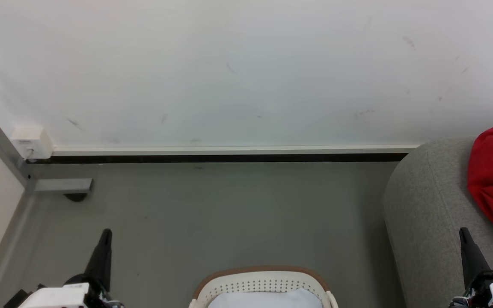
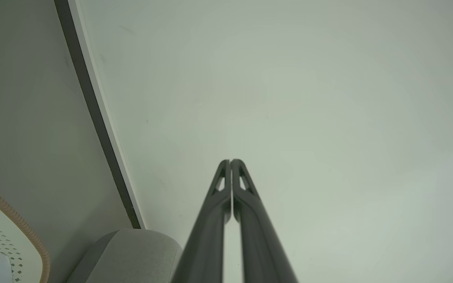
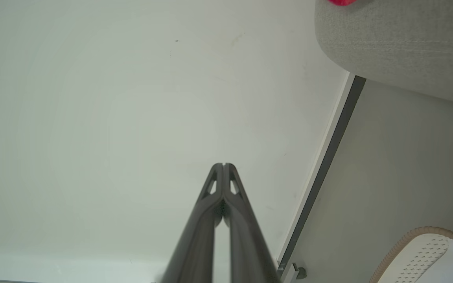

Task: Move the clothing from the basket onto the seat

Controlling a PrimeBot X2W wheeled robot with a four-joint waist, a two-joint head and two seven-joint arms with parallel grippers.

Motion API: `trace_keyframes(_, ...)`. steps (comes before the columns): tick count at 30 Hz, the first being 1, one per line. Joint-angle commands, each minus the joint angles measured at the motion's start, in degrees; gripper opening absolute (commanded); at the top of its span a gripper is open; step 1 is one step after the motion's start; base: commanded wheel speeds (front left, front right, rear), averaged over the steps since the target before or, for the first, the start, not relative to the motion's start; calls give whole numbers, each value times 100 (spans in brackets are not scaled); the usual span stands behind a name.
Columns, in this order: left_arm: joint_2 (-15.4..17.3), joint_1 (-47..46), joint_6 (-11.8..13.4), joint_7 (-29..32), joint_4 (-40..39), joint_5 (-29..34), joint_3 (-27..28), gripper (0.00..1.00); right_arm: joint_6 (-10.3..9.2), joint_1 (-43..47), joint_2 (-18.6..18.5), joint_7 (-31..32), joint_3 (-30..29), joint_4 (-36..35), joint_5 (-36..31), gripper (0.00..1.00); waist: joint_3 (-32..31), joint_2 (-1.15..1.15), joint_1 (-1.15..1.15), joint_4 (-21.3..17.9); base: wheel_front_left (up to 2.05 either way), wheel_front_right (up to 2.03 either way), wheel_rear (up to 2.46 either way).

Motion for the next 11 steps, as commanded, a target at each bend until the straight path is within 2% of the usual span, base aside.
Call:
trace_keyframes(1, 10, -51, -37, 22, 0, -80, 10, 0, -14, -73, 10, 10, -28, -19, -46, 0, 0, 0, 0, 0, 0, 0, 0)
trace_keyframes(11, 10, -51, -37, 22, 0, -80, 9, 0, -13, -74, 11, 13, -30, -19, -50, 0, 0, 0, 0, 0, 0, 0, 0)
